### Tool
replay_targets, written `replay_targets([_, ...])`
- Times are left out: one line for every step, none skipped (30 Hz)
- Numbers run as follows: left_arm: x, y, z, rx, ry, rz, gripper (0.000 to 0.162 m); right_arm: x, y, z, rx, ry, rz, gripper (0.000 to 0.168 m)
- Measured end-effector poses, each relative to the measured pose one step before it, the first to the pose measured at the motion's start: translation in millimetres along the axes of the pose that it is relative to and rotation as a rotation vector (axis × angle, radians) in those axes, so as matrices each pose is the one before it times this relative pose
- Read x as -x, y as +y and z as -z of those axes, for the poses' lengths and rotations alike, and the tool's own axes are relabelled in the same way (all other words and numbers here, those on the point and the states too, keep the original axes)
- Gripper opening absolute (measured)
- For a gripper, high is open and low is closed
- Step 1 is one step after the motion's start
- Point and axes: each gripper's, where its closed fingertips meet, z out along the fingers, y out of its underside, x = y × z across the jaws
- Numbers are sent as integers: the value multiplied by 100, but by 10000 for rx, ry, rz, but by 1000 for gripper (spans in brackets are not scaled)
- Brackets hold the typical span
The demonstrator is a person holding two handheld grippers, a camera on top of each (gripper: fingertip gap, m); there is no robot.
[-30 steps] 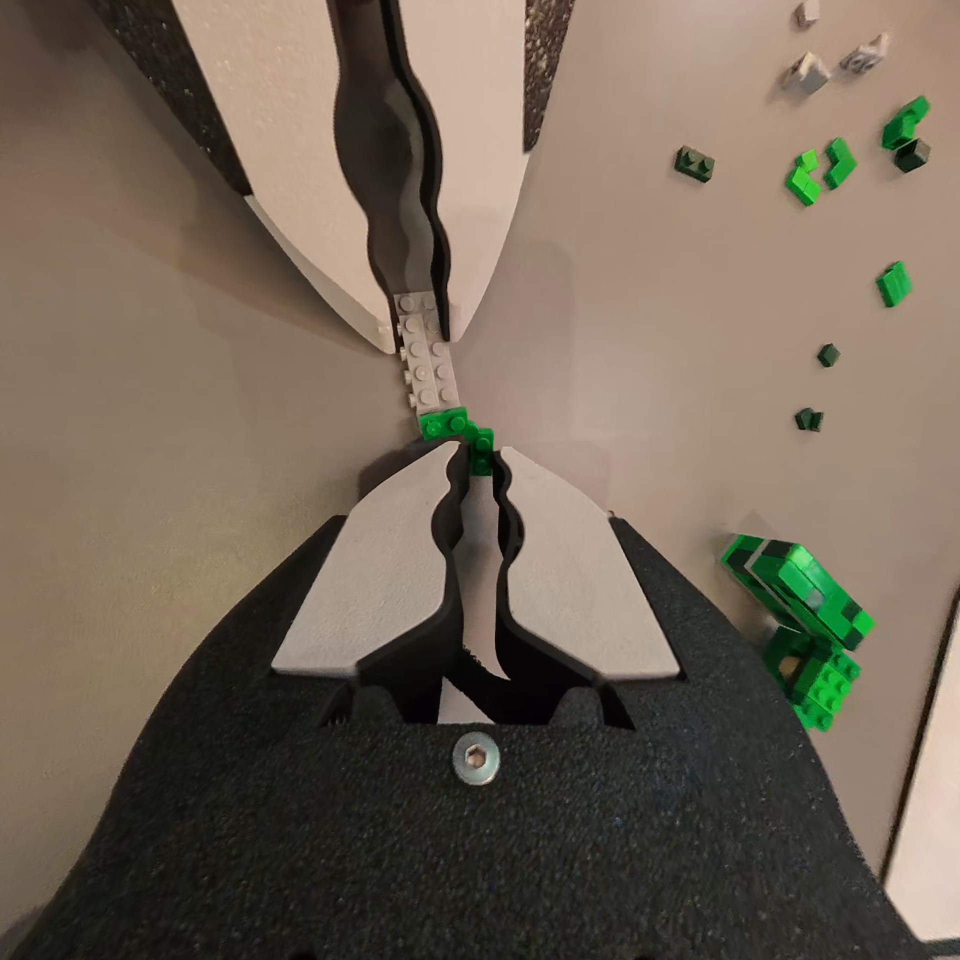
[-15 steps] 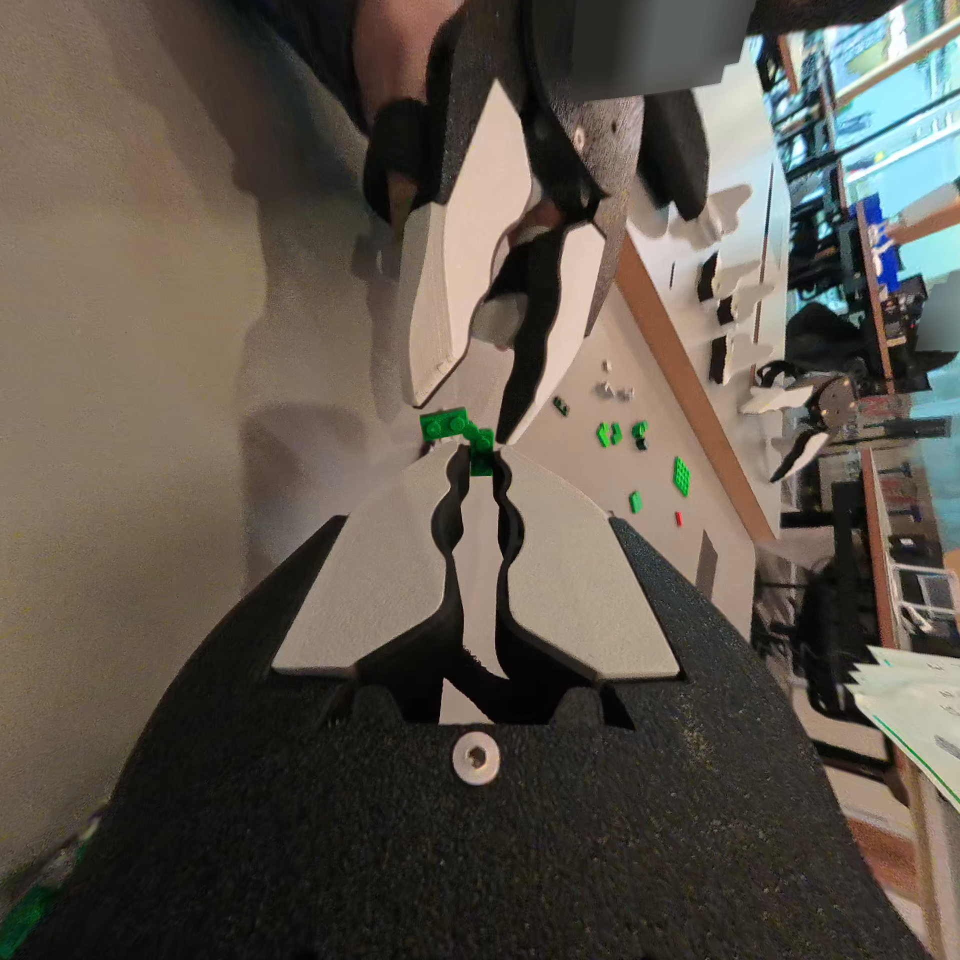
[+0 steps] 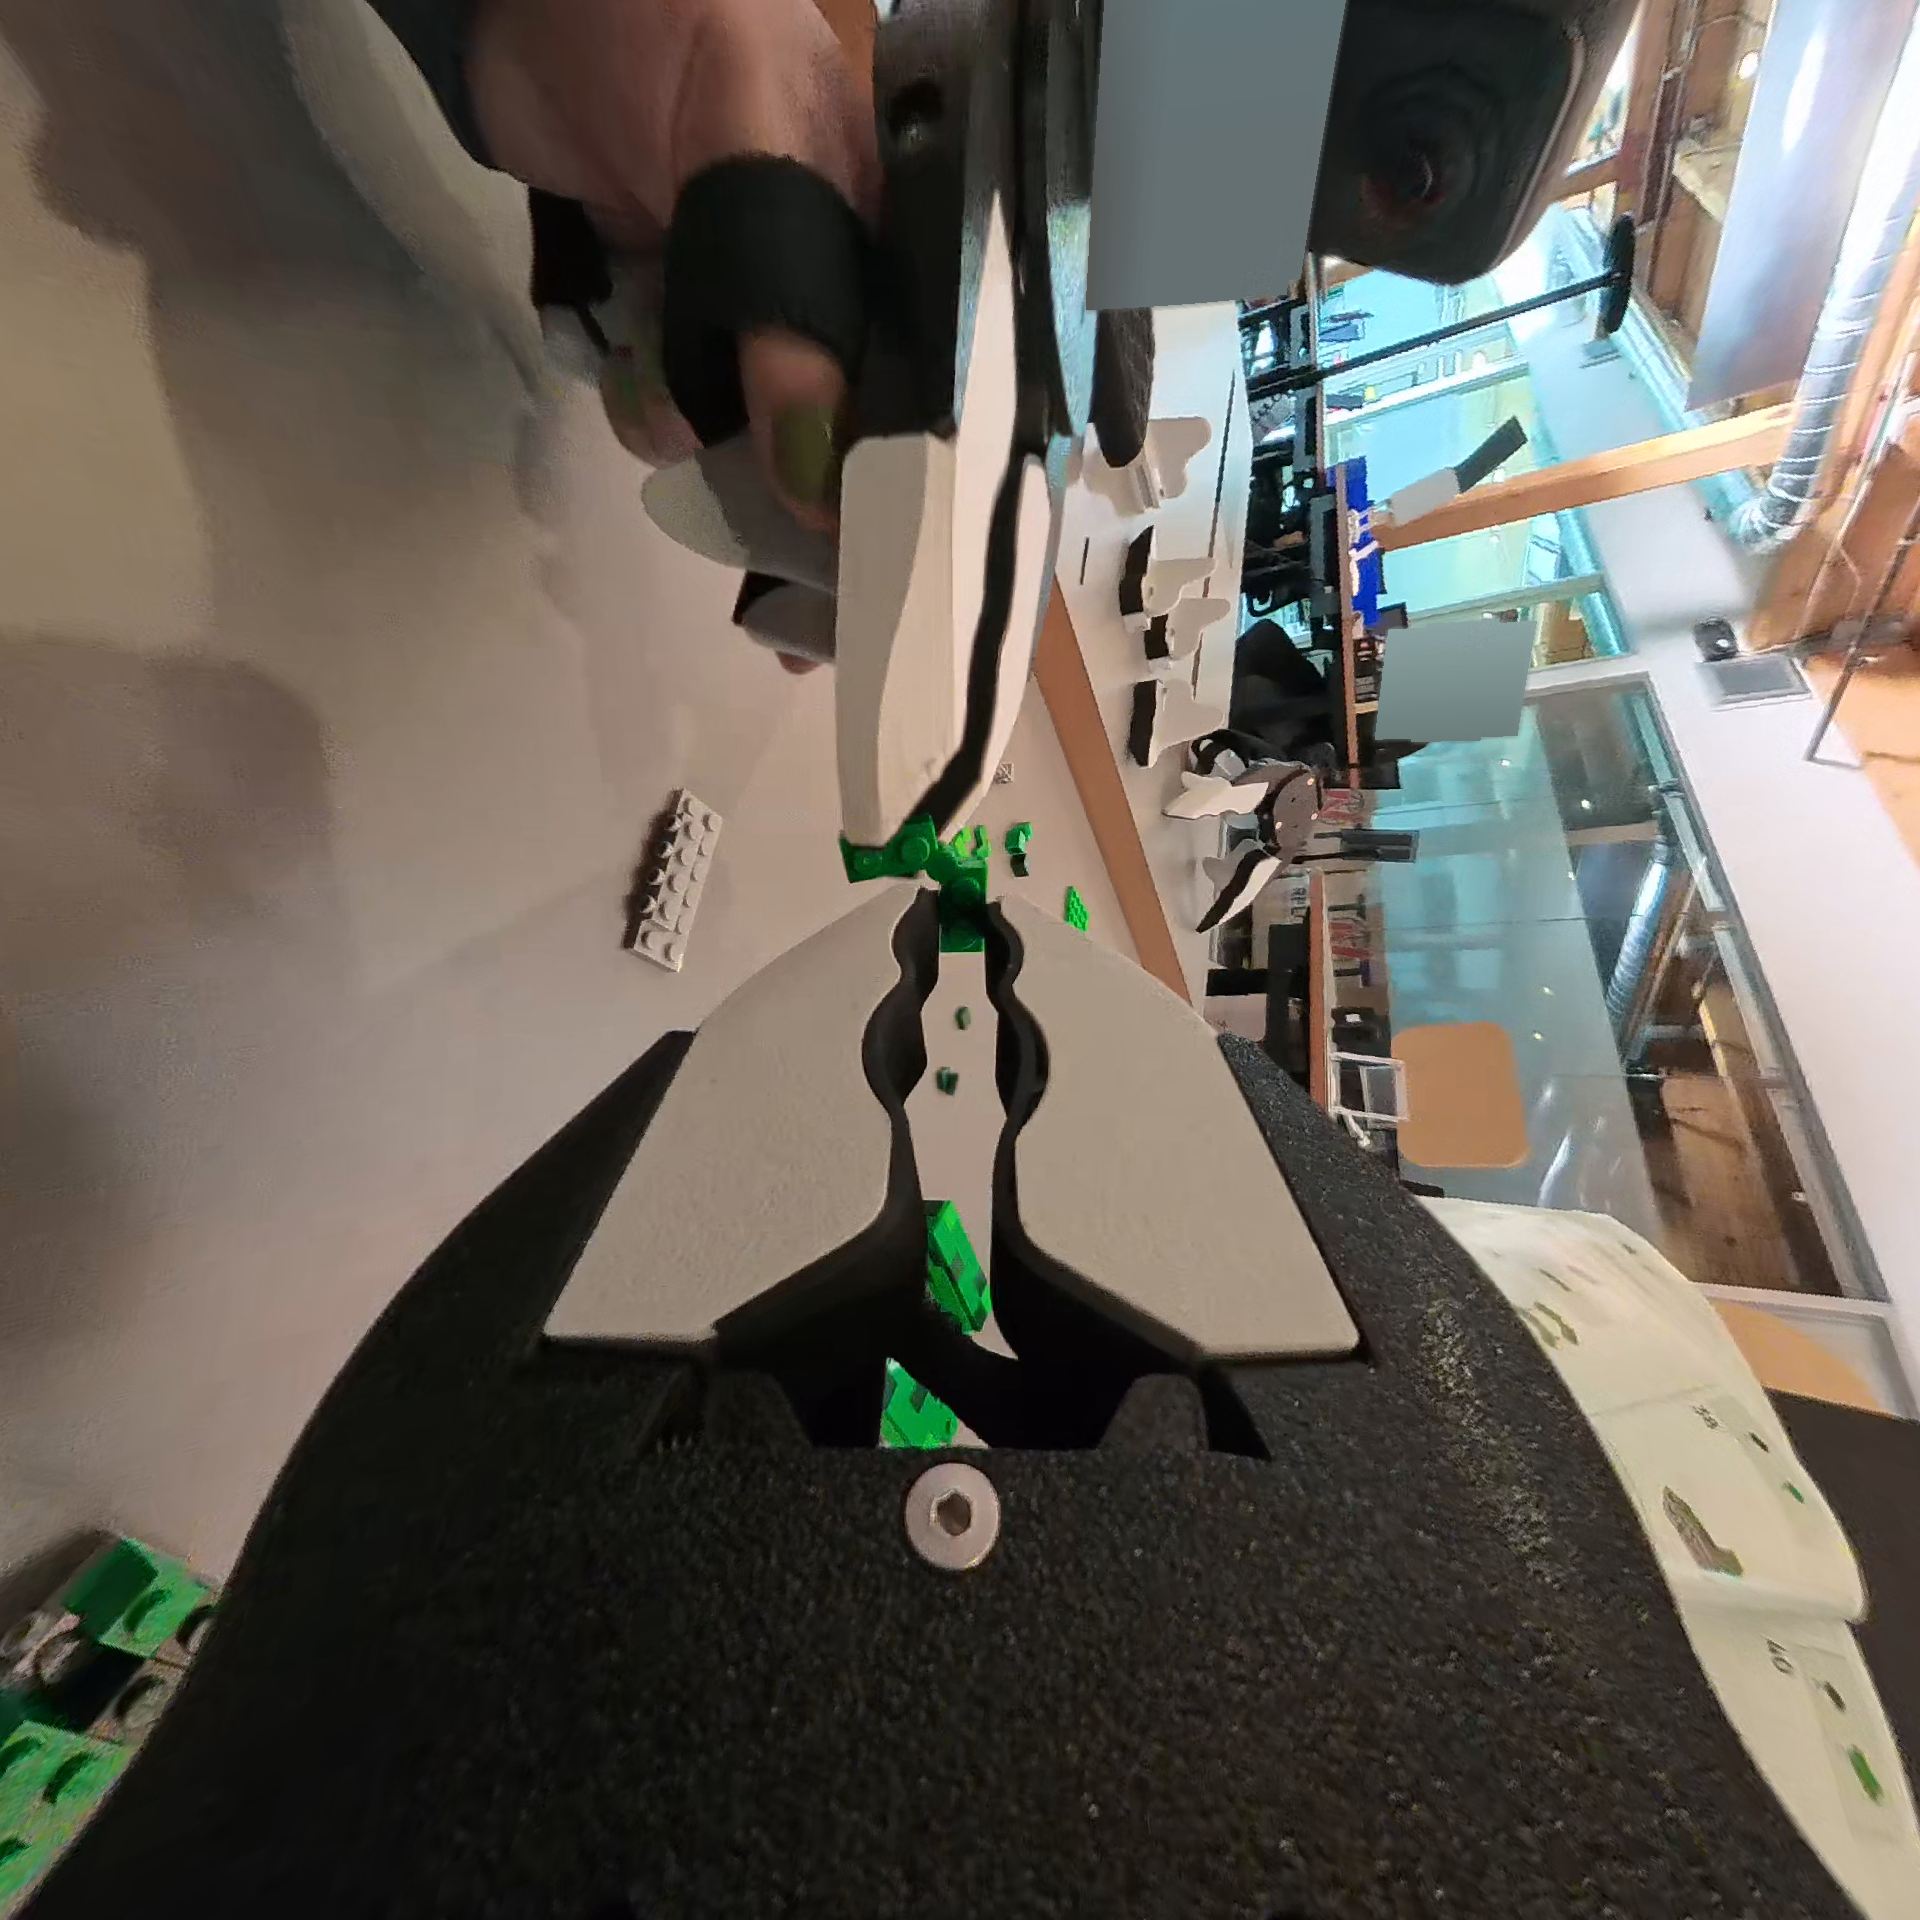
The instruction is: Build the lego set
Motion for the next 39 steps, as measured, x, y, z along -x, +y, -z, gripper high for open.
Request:
replay_targets([99,58,-35,104,-122,-84,11,-36,-13,-6,71,27,14,8])
replay_targets([48,-48,-8,26,-84,-62,10,-56,47,-17,94,49,21,8])
replay_targets([72,-49,-9,3,-82,-13,10,-64,36,-30,75,32,-36,8])
replay_targets([67,-52,15,-22,-68,9,9,-50,52,-40,59,-5,-158,8])
replay_targets([66,-69,36,-62,-56,6,9,-41,45,-44,28,-46,-310,9])
replay_targets([88,-105,45,-125,-67,4,9,-81,-2,6,-24,-64,-415,9])
replay_targets([-27,-130,60,-159,20,27,9,-75,-124,55,-146,-114,-489,9])
replay_targets([-125,-129,46,-165,110,96,9,-77,-205,138,-250,-154,-557,10])
replay_targets([-132,-223,51,-238,137,162,9,-124,-245,147,-298,-143,-644,10])
replay_targets([-155,-285,59,-268,150,195,9,-139,-204,146,-280,-150,-669,10])
replay_targets([-97,-236,62,-233,104,133,8,-132,-218,147,-270,-140,-643,11])
replay_targets([-76,-252,44,-215,70,78,8,-87,-233,134,-243,-142,-602,12])
replay_targets([-128,-178,5,-147,80,50,8,-26,-183,119,-167,-146,-510,13])
replay_targets([-50,-168,-2,-123,17,12,8,52,-166,108,-152,-169,-360,17])
replay_targets([107,-129,12,-97,-78,-18,8,435,-275,110,-203,-390,-257,28])
replay_targets([58,-160,31,-101,-21,2,8,165,-170,21,-95,-147,-301,33])
replay_targets([-19,-90,-22,-38,52,66,8,30,-25,-26,8,-16,-190,37])
replay_targets([-22,-75,-48,-39,60,77,8,-144,48,-64,68,176,-30,42])
replay_targets([-26,-113,-40,-78,45,41,8,-215,141,-76,142,281,168,46])
replay_targets([-34,-124,-28,-78,31,33,8,-70,223,-94,201,222,300,48])
replay_targets([-4,-72,-36,-28,7,16,8,-11,238,-154,233,201,272,49])
replay_targets([7,-6,-48,12,-1,-24,8,47,201,-170,211,150,197,50])
replay_targets([-13,19,-71,32,-3,-18,8,55,123,-168,148,134,137,50])
replay_targets([-36,72,-89,59,22,0,8,-32,83,-113,102,171,106,45])
replay_targets([-71,129,-104,90,52,22,8,-175,114,-75,117,229,106,39])
replay_targets([-43,175,-106,107,43,33,8,-173,88,6,76,194,143,34])
replay_targets([-13,68,-62,21,19,15,8,34,22,48,15,8,110,33])
replay_targets([-7,16,-17,1,28,33,9,46,45,12,42,-20,-29,33])
replay_targets([1,105,-20,73,19,33,9,113,114,0,81,-75,-58,33])
replay_targets([25,158,-19,110,-8,-14,9,115,128,-22,80,-69,-25,33])
replay_targets([52,199,6,156,-43,-81,9,173,163,-54,96,-85,-4,33])
replay_targets([90,310,26,257,-67,-101,10,212,235,-85,150,-115,-7,33])
replay_targets([157,316,95,264,-113,-134,10,92,316,-68,179,-33,8,30])
replay_targets([210,244,169,193,-134,-176,9,123,377,-55,181,-84,24,28])
replay_targets([177,138,202,97,-112,-145,9,77,264,-17,86,-45,-5,26])
replay_targets([192,48,232,35,-112,-87,9,144,202,-38,40,-90,-25,23])
replay_targets([253,109,243,91,-138,-67,9,287,357,-96,197,-230,-83,21])
replay_targets([382,196,250,165,-219,-56,10,234,463,-181,291,-202,-130,19])
replay_targets([446,265,232,200,-248,-61,12,225,487,-226,268,-180,-110,16])
